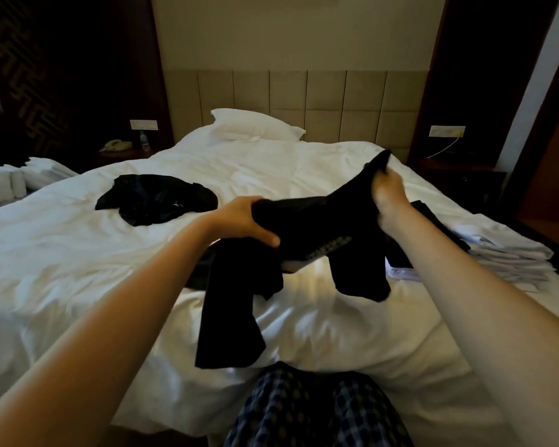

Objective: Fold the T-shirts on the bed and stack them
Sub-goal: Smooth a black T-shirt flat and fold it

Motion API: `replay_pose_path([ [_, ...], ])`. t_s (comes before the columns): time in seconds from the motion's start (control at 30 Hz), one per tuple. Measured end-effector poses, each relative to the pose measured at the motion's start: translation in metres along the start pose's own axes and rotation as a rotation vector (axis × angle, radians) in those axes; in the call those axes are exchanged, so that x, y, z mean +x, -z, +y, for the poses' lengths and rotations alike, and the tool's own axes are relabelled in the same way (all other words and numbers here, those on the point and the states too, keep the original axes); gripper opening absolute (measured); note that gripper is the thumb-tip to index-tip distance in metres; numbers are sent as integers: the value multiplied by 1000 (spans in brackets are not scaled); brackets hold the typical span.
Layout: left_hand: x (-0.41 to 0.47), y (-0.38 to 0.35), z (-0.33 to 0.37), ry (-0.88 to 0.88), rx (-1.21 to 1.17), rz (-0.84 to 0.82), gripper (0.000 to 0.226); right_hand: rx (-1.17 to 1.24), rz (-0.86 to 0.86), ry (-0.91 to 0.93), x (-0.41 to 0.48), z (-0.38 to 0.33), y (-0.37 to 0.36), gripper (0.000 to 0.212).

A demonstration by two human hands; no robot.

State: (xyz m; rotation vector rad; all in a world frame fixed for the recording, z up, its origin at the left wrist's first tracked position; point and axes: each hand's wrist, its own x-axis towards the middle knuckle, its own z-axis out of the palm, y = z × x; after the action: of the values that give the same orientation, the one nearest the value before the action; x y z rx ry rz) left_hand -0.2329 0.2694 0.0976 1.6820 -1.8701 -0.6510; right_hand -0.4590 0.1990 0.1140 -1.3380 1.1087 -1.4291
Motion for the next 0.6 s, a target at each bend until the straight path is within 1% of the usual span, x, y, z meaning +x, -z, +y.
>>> replay_pose_path([
  [0.03, 2, -2, -1, -8, 204, -16, 40, -183, -90, 34, -2, -2, 0, 39],
  [0.07, 5, -4, -1, -26, 343, 21, 35, -349, -172, 72, -5, -5, -1, 40],
  [0.1, 7, -6, -3, -28, 397, 106, 24, -467, -252, 85, -8, -9, -1, 39],
  [0.13, 7, -6, -4, -33, 386, 221, 13, -531, -348, 62, -12, -12, 0, 35],
  [0.2, 6, -4, -10, 12, 238, 449, 19, -542, -537, -56, -16, -19, 6, 24],
  [0.23, 6, -4, -11, 43, 129, 520, 17, -549, -620, -123, -19, -22, 8, 19],
  [0.27, 5, -4, -11, 61, 40, 563, 14, -624, -684, -154, -22, -23, 11, 22],
  [0.3, 4, -6, -8, 87, -42, 572, 16, -787, -727, -137, -22, -22, 14, 35],
  [0.33, 5, -9, -5, 99, -106, 569, 20, -1018, -758, -89, -23, -20, 13, 47],
  [0.37, 5, -12, 0, 101, -154, 538, 22, -1252, -768, -27, -25, -18, 12, 49],
  [0.4, 5, -15, 5, 88, -168, 502, 21, -1427, -749, 29, -26, -16, 11, 43],
  [0.43, 3, -17, 12, 64, -160, 471, 19, -1502, -710, 43, -27, -16, 11, 34],
  [0.5, 2, -14, 17, 12, -147, 443, 25, -1446, -643, -6, -28, -21, 15, 27],
  [0.53, 3, -11, 18, 0, -150, 438, 27, -1351, -614, -32, -27, -25, 20, 26],
  [0.6, 4, -2, 21, -7, -172, 439, 17, -1074, -495, -58, -20, -35, 31, 15],
])
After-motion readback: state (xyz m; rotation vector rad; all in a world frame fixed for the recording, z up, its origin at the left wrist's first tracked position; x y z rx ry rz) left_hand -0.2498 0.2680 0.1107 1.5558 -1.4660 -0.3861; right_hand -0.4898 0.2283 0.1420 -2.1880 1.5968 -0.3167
